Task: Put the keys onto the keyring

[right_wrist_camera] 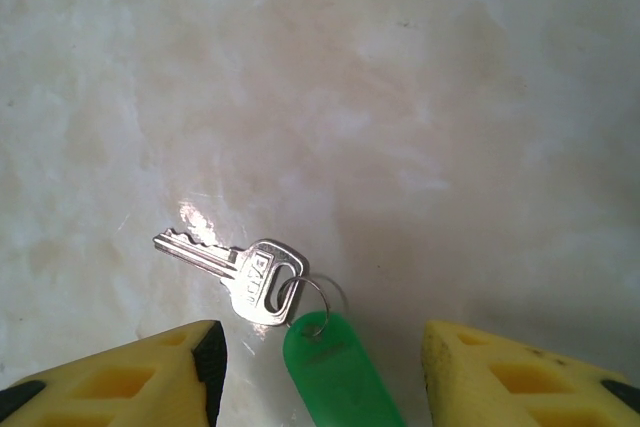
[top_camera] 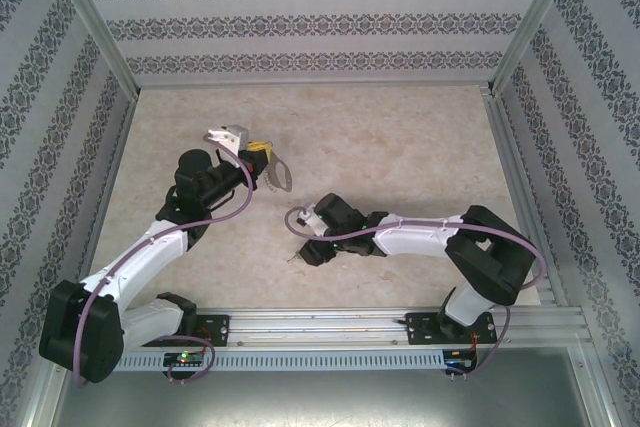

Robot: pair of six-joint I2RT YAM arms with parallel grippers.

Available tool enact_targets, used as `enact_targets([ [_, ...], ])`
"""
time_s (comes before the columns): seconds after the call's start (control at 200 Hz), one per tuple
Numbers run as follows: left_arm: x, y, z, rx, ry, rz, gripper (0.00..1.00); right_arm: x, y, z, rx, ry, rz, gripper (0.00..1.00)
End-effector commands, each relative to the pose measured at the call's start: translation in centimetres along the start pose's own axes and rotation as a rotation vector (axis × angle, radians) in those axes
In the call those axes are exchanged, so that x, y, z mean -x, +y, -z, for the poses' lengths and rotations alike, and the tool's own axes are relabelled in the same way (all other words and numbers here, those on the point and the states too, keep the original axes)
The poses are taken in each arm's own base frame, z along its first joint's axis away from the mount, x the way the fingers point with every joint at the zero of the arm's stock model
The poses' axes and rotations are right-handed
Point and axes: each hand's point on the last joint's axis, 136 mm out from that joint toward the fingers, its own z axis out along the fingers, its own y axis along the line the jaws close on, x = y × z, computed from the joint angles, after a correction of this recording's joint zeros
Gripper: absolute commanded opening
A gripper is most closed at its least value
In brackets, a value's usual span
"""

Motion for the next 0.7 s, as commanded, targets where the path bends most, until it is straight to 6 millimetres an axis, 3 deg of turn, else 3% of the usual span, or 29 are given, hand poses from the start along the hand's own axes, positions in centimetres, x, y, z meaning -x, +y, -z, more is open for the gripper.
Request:
enact_targets([
  [0.0, 1.8, 0.1, 0.6, -0.003, -0.080, 0.012, 0.00, 0.0, -0.3, -0.6, -0.036, 0.028, 0.040, 0.55],
  [0.35, 2.3, 0.5, 0.8, -0.005, -0.098, 0.028, 0.00, -0.1, 0.6, -2.0, -0.016, 0.072, 0.079, 0.52],
  [0.695, 2.4, 0.7, 0.8, -0.012, -0.106, 0.043, 0.00, -1.0, 0.1, -2.5, -0.045, 0.106, 0.075, 0.33],
])
